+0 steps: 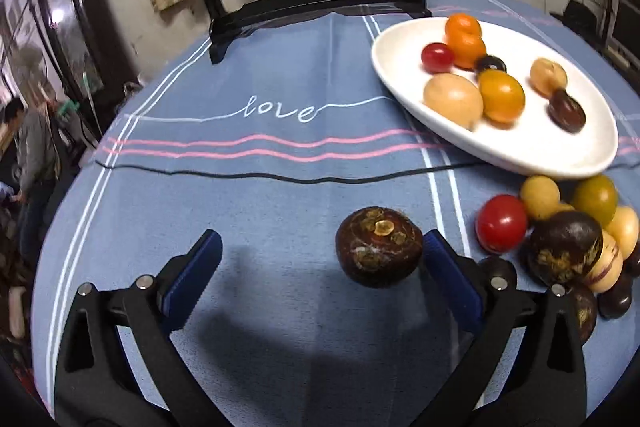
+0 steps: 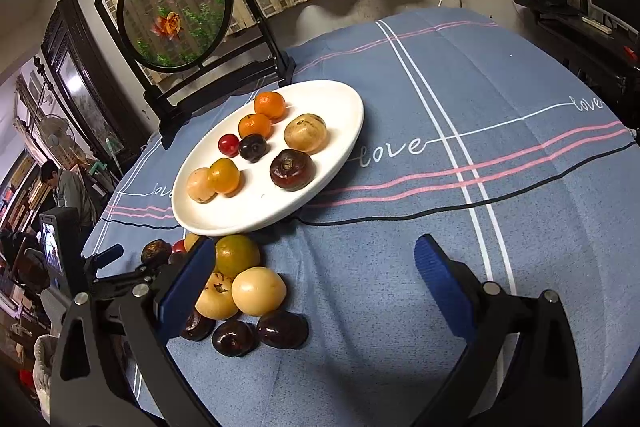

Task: Organize fruits
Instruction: 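Grasp a dark brown round fruit with the left tool while the right tool returns to the pile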

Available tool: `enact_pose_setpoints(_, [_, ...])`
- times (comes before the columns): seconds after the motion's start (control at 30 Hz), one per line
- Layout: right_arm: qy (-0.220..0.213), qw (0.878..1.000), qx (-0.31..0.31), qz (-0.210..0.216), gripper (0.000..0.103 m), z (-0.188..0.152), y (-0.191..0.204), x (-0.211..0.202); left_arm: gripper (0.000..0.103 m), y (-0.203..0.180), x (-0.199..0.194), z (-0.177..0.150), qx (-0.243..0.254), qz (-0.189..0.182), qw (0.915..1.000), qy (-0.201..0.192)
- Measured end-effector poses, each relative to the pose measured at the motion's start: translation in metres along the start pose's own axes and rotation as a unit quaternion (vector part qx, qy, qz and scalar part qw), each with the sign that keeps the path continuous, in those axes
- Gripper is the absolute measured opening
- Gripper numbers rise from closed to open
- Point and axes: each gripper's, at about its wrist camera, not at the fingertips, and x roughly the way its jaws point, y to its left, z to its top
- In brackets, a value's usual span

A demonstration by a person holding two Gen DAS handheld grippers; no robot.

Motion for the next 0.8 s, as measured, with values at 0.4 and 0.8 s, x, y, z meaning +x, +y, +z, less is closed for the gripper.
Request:
enact_pose_setpoints(0.4, [0.009, 1.0, -0.004, 0.005, 0.1, -0.002, 0.001, 0.004, 0.096, -0.012, -0.01, 0.001, 0.029, -0.029, 0.9988, -0.027])
enact_pose_setpoints(0.8, [0.018, 1.0, -0.021, 0.002, 0.1, -0.006, 0.009, 0.008, 0.067, -0.014, -0.008, 0.0, 0.028, -0.061, 0.9976, -0.018])
